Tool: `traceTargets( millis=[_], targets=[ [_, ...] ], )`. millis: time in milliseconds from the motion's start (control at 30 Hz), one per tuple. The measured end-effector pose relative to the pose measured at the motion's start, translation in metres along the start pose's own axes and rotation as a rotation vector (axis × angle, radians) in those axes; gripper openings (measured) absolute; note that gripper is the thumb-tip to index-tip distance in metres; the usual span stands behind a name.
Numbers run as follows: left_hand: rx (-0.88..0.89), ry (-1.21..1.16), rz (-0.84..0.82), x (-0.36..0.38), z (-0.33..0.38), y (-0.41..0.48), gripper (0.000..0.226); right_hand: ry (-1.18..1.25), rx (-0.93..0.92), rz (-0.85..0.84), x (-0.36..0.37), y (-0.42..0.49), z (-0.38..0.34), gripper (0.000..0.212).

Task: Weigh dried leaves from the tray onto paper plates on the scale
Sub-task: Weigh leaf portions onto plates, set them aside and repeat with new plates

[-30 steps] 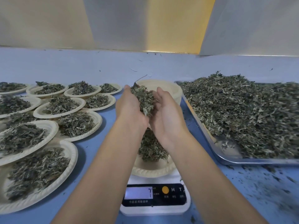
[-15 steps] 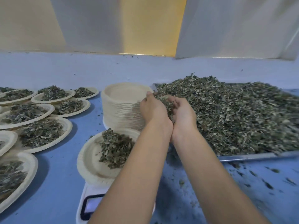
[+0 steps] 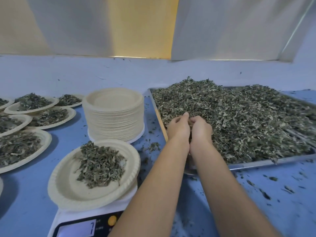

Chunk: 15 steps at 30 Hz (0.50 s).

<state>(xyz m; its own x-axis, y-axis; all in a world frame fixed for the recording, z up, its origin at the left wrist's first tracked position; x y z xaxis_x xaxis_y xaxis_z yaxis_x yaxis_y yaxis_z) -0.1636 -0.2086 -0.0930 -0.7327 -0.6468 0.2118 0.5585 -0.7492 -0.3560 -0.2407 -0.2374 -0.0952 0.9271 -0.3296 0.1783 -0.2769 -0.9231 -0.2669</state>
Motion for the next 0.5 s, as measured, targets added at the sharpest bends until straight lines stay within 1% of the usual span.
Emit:
traceTargets(
  millis=[67, 100, 133, 200, 267, 333, 367, 500],
  targets=[
    [0.010, 0.046, -0.046, 0.0038, 0.0001, 0.0006, 0.024, -0.011, -0.054, 0.008, -0.0005, 0.0010, -0.0028, 0.014],
    [0.016, 0.064, -0.067, 0.0052, -0.0002, 0.0009, 0.030, -0.019, -0.093, -0.006, 0.0008, 0.0021, -0.0053, 0.014],
    [0.022, 0.081, -0.087, 0.0065, -0.0005, 0.0010, 0.034, -0.031, -0.140, -0.021, 0.0024, 0.0035, -0.0078, 0.019],
    [0.045, 0.122, -0.112, 0.0081, 0.0012, -0.0001, 0.034, -0.056, -0.208, -0.026, 0.0035, 0.0047, -0.0102, 0.027],
    [0.073, 0.181, -0.112, 0.0075, 0.0038, -0.0009, 0.034, -0.037, -0.218, -0.033, 0.0040, 0.0033, -0.0096, 0.023],
    [0.071, 0.178, -0.121, 0.0072, 0.0035, -0.0008, 0.031, -0.036, -0.233, -0.024, 0.0047, 0.0013, -0.0091, 0.037],
    [0.051, 0.152, -0.132, 0.0067, 0.0025, -0.0025, 0.032, -0.036, -0.240, -0.010, 0.0039, 0.0014, -0.0090, 0.041],
    [-0.018, 0.073, -0.165, 0.0039, 0.0007, -0.0082, 0.041, -0.008, -0.210, -0.001, 0.0060, 0.0049, -0.0035, 0.037]
  ],
)
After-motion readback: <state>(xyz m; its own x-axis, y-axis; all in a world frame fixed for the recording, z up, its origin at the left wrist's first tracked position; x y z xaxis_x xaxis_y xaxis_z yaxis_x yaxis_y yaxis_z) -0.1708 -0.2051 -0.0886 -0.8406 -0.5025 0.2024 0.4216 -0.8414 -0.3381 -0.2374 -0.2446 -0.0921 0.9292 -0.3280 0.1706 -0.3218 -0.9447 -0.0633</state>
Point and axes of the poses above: each hand's wrist, its own y-axis towards the middle knuckle, its own x-axis out of the palm, z = x × y, the point moved 7 cm from there along y, towards the middle knuckle, and after that the axes turned 9 degrees about z, right-handed, at the moved point
